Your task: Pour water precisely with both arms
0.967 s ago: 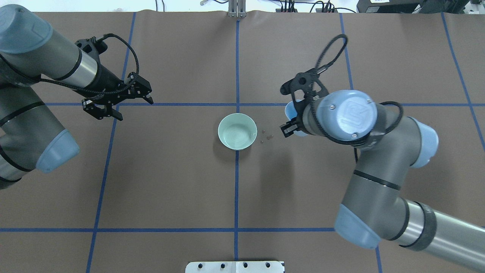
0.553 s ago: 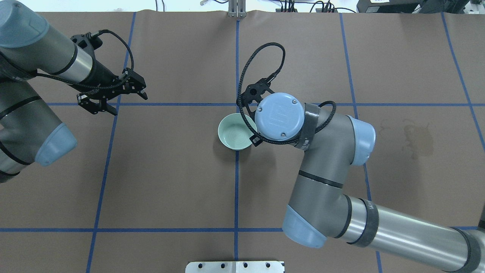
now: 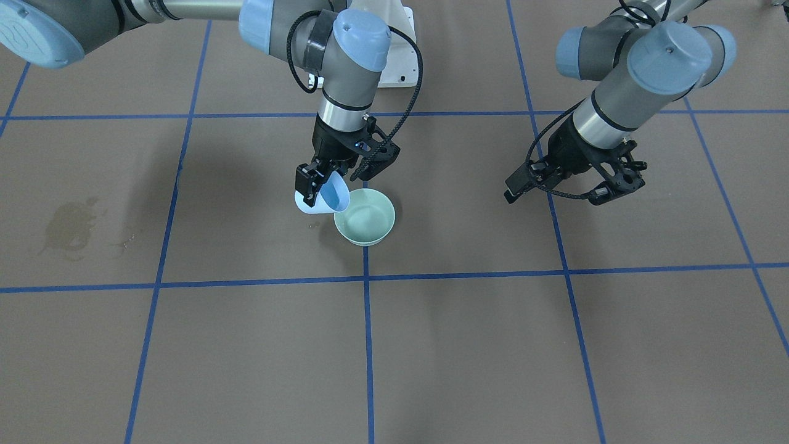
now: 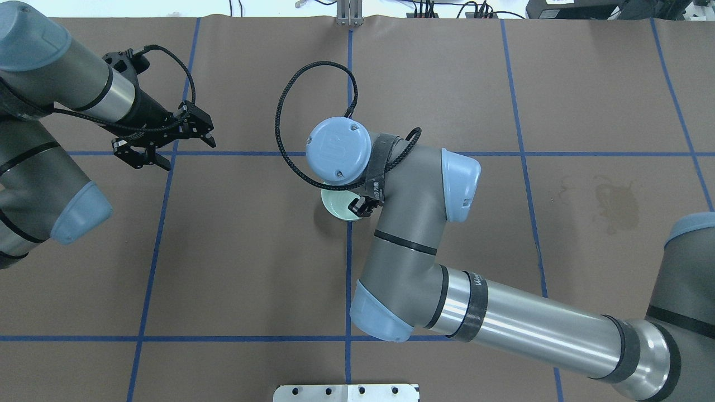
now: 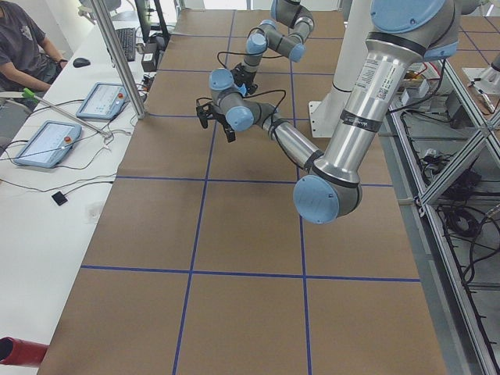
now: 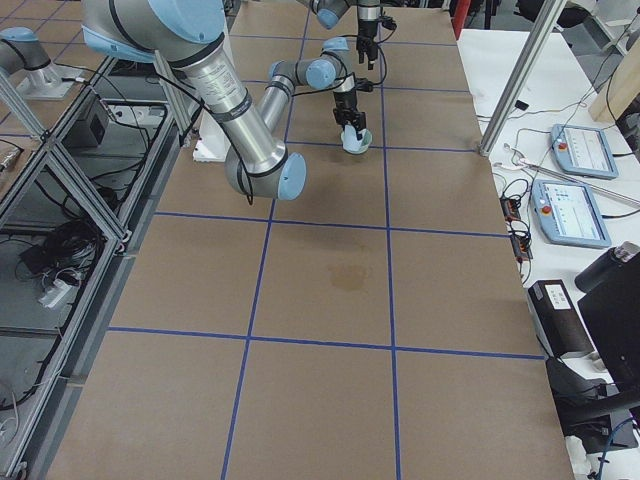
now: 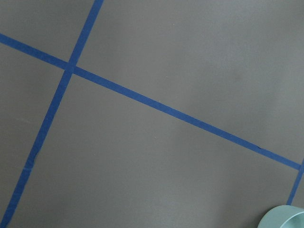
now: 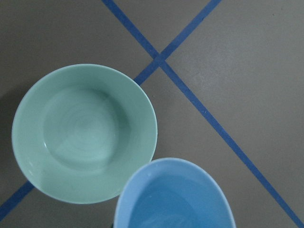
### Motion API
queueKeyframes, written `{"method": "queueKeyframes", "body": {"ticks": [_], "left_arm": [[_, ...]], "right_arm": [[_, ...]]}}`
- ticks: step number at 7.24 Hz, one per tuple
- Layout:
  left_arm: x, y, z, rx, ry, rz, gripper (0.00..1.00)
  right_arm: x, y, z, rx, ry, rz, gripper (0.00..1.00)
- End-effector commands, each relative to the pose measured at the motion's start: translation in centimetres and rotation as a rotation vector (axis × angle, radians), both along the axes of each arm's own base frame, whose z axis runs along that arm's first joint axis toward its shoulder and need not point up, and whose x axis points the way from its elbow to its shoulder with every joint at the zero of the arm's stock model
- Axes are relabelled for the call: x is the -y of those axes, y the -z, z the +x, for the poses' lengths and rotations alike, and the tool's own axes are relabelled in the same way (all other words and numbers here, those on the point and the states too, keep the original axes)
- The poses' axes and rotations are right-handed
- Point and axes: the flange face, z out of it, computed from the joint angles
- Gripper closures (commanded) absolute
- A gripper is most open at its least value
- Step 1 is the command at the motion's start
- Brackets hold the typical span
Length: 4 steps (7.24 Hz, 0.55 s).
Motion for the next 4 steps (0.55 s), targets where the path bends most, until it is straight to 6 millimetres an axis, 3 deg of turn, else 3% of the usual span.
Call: {"method": "queueKeyframes", "body": {"ticks": [1, 2, 4], "left_arm": [[0.1, -0.2, 0.0, 0.002, 0.001, -0.003, 0.0], [0.2, -0.4, 0.0, 0.004, 0.001, -0.005, 0.0], [0.2, -0.6, 0.1, 0.008, -0.003, 0.0, 0.0]], "right_arm": [[0.4, 0.8, -0.4, -0.12, 0.167, 0.04, 1.0], [1.0, 2.3, -1.3, -0.148, 0.197, 0.043, 1.0], [1.8, 3.2, -2.4, -0.209, 0.257, 0.057, 1.0]]}}
